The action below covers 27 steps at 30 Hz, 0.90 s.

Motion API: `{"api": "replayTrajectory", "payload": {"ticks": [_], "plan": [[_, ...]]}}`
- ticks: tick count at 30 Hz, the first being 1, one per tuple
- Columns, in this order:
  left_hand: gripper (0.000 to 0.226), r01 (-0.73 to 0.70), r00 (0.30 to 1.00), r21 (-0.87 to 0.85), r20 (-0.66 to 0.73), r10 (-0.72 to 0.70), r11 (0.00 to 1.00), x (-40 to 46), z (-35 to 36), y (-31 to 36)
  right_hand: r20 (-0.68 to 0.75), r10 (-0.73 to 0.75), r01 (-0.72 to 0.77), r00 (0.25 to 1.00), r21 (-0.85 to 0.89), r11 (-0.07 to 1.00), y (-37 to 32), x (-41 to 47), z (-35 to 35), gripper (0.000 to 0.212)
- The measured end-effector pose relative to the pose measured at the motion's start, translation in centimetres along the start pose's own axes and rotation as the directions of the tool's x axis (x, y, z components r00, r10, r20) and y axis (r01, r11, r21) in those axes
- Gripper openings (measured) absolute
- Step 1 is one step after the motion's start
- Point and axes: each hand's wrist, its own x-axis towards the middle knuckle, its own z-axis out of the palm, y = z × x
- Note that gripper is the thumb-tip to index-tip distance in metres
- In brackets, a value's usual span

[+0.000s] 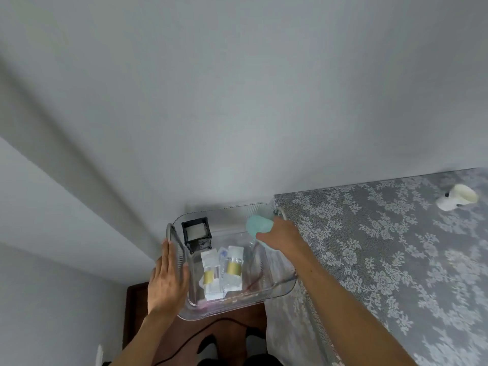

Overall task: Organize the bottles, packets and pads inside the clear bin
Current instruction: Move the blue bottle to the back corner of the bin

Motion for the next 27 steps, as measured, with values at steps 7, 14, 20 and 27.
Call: {"api": "replayTrajectory", "payload": {"ticks": [7, 14, 20, 27], "plan": [[0.069, 0.015, 1.000, 0.019, 0.011, -0.015, 1.000, 0.0, 0.0, 0.0, -0.241, -0.203, 0.218, 0.949, 0.036, 0.975, -0.8, 1.1, -0.1, 0.066], [0.071, 0.051, 0.999, 0.027, 0.014, -0.052, 0.998, 0.1, 0.0, 0.4, -0.312, -0.324, 0.401, 0.893, 0.226, 0.888, -0.6, 1.7, 1.2, 0.087], [0.073, 0.063, 0.998, 0.036, -0.003, -0.063, 0.997, 0.2, 0.0, 0.6, -0.358, -0.378, 0.464, 0.854, 0.194, 0.864, 0.2, 2.3, 1.7, 0.097], [0.071, 0.055, 0.998, 0.049, -0.012, -0.054, 0.997, 0.3, 0.2, 0.4, -0.407, -0.412, 0.506, 0.815, 0.156, 0.848, 2.3, 3.1, 0.9, 0.092]]}}
